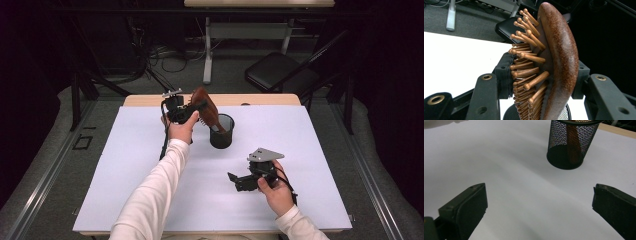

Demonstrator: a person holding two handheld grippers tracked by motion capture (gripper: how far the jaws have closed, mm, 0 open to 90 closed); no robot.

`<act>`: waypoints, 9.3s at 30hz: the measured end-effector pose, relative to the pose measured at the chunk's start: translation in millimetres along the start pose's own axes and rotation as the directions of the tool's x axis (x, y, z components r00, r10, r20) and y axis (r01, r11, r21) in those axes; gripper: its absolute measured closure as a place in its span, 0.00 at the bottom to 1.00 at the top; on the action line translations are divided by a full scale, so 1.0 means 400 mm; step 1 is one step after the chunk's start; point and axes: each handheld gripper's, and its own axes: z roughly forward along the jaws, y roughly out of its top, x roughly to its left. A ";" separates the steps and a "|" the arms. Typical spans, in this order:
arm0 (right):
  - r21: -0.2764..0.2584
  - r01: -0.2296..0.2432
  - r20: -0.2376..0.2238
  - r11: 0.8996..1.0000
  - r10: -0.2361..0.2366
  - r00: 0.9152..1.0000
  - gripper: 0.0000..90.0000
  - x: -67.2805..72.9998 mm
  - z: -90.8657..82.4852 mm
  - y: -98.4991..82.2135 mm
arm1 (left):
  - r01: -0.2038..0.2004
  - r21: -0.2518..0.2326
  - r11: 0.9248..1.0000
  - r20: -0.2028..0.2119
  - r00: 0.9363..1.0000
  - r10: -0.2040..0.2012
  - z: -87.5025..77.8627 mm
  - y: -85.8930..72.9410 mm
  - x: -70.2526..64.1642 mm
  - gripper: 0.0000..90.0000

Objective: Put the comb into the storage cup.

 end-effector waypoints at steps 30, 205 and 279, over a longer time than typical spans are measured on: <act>0.006 0.002 0.000 1.000 -0.002 1.000 0.00 -0.001 0.002 -0.001 | 0.014 -0.016 1.000 -0.014 1.000 -0.014 -0.006 0.000 0.003 0.51; 0.037 0.021 -0.006 0.999 -0.021 1.000 0.03 0.002 0.014 -0.010 | -0.291 0.044 0.956 -0.023 0.956 0.293 -0.151 0.100 0.005 0.29; 0.031 0.022 -0.007 0.999 -0.022 1.000 0.03 0.003 0.012 -0.010 | -0.464 0.028 0.886 0.023 0.886 0.463 -0.175 0.084 -0.001 0.17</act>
